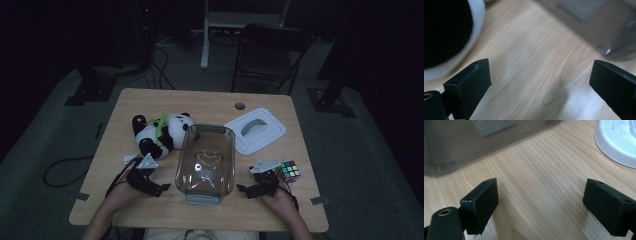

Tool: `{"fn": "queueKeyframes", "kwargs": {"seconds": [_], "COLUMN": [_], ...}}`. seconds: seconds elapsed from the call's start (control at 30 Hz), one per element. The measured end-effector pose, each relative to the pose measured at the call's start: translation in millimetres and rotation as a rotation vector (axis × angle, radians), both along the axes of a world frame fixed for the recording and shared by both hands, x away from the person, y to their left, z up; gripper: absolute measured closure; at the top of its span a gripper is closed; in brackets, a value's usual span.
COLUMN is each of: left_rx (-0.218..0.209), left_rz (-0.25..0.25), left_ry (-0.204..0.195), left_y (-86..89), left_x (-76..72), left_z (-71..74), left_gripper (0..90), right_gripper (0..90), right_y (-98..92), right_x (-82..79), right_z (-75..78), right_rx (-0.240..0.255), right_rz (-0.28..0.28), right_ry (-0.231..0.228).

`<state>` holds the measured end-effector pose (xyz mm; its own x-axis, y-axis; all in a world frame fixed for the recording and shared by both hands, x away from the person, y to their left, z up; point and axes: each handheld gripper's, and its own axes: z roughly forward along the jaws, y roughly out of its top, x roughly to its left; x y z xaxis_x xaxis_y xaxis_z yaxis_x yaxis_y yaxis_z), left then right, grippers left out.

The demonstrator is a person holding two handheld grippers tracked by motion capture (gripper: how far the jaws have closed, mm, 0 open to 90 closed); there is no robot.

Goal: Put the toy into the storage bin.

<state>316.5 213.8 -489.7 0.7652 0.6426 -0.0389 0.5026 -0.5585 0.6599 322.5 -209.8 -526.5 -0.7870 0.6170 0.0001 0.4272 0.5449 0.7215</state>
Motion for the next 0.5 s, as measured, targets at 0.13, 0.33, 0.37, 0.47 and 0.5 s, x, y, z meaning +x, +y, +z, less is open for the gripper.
{"fn": "queueKeyframes", "kwargs": {"seconds": [0.13, 0.33, 0.37, 0.47, 0.5], "left_rx": [-0.013, -0.062, -0.069, -0.056, -0.051], "left_rz": [0.004, 0.001, 0.003, -0.004, -0.007], "left_ry": [-0.027, -0.077, -0.086, -0.111, -0.116], "left_y": [5.6, 15.2, 16.2, 17.4, 17.2], "left_x": [0.3, 7.9, 9.6, 15.8, 17.4], "left_z": [17.7, 45.8, 49.7, 60.6, 63.3], "left_gripper": [4.5, 5.6, 5.6, 5.6, 5.6], "right_gripper": [12.5, 12.5, 12.5, 12.5, 12.5], "right_y": [0.0, 0.0, 0.0, -0.1, 0.0], "right_x": [0.0, -0.1, 0.0, 0.0, 0.0], "right_z": [0.0, 0.1, 0.0, 0.1, 0.1], "right_rx": [0.0, 0.0, 0.0, -0.001, 0.0], "right_rz": [0.0, -0.001, 0.0, 0.0, 0.0], "right_ry": [0.0, 0.001, 0.001, 0.001, 0.001]}}
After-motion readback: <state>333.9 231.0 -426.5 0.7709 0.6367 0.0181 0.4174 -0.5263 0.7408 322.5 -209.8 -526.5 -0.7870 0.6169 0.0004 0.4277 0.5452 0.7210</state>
